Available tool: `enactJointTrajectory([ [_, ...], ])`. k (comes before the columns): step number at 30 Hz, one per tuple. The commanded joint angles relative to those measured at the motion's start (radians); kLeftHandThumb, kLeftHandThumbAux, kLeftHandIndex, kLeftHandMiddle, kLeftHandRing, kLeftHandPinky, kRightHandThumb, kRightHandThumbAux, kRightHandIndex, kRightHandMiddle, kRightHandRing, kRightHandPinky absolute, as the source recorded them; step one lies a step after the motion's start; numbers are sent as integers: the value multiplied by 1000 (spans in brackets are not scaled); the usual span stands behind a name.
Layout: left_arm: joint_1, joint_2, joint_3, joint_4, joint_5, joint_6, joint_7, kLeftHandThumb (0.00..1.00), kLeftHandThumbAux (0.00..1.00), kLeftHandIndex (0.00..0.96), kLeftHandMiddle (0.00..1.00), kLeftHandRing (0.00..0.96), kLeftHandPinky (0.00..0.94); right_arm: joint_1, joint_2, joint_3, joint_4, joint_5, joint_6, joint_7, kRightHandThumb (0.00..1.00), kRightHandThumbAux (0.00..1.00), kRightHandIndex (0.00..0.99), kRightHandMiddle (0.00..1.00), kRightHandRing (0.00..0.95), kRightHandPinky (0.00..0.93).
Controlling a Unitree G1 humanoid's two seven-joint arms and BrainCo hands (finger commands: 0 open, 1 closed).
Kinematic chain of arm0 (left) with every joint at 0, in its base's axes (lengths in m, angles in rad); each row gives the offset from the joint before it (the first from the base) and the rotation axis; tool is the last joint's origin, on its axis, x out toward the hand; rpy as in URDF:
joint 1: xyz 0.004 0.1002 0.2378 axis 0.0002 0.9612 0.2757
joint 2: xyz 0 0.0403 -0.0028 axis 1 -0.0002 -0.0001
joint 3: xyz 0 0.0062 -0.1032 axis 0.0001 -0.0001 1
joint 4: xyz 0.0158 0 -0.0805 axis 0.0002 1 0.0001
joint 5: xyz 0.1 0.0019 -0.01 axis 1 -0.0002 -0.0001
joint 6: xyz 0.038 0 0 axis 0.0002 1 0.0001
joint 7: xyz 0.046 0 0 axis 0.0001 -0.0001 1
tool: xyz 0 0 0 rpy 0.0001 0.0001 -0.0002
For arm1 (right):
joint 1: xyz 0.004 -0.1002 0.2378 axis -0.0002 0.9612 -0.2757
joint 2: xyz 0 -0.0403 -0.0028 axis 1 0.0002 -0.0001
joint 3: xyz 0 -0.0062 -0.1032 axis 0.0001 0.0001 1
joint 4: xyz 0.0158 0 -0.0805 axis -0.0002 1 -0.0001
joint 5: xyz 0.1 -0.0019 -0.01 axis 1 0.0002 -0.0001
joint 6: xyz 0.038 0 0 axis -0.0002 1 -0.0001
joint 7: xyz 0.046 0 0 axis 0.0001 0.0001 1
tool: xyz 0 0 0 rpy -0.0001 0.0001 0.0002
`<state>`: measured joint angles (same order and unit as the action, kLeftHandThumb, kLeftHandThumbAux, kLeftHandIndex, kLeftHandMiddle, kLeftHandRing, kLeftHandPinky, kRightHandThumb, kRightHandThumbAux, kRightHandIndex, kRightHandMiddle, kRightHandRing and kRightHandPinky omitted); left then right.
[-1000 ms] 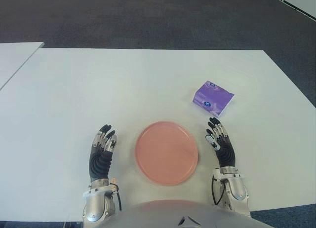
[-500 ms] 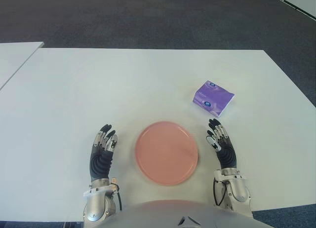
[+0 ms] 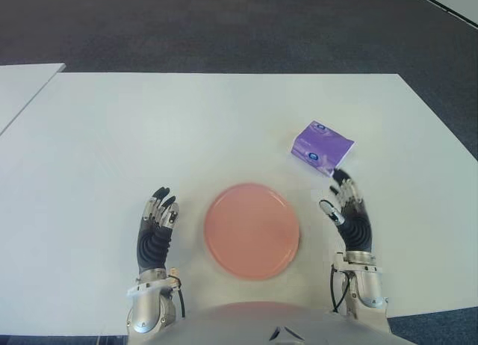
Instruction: Put the tissue paper into the plate.
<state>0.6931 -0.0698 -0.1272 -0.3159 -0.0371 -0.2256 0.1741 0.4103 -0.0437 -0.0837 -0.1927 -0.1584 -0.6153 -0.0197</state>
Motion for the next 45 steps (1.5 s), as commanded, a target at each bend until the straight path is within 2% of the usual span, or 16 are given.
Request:
enactJointTrajectory([
  [1, -5, -20, 2, 8, -2, 17, -3, 206, 557, 146, 148, 190, 250, -60, -21, -60, 47, -232, -161, -137, 189, 595, 104, 132, 100, 96],
  [5, -15, -21, 2, 12, -7, 19, -5, 208, 559, 148, 153, 199, 258, -131, -44, -94, 139, -358, -254, -259, 193, 617, 107, 144, 127, 123],
  [10, -30, -21, 4, 23, -4, 11, -7, 209, 559, 151, 158, 207, 267, -261, -131, -141, 263, -555, -295, -460, 221, 639, 98, 130, 127, 127],
  [15, -42, -21, 4, 31, -4, 13, -8, 209, 560, 154, 164, 215, 275, -332, -221, -142, 282, -773, -209, -656, 241, 638, 97, 120, 120, 102],
  [21, -49, -19, 5, 36, -8, 10, -14, 209, 561, 155, 167, 220, 278, -411, -307, -92, 301, -877, -81, -736, 224, 622, 91, 104, 95, 59],
  [26, -56, -17, 9, 41, -6, 9, -15, 208, 557, 155, 166, 215, 263, -419, -338, -43, 302, -904, 13, -763, 219, 591, 80, 80, 59, 22],
  [30, -62, -14, 15, 43, -5, 10, -16, 204, 557, 154, 161, 208, 257, -430, -357, -6, 319, -888, 74, -742, 245, 568, 75, 71, 51, 20],
  [35, -68, -13, 20, 44, -8, 13, -20, 204, 555, 152, 159, 207, 262, -568, -354, 86, 447, -888, 161, -712, 340, 529, 64, 66, 52, 33],
  [40, -71, -14, 26, 39, -12, 21, -26, 203, 559, 149, 158, 207, 263, -672, -388, 141, 602, -854, 183, -707, 378, 506, 56, 65, 58, 62],
  [45, -71, -12, 33, 33, -11, 26, -32, 189, 560, 150, 153, 204, 256, -734, -405, 185, 699, -833, 193, -736, 394, 490, 51, 66, 62, 83],
])
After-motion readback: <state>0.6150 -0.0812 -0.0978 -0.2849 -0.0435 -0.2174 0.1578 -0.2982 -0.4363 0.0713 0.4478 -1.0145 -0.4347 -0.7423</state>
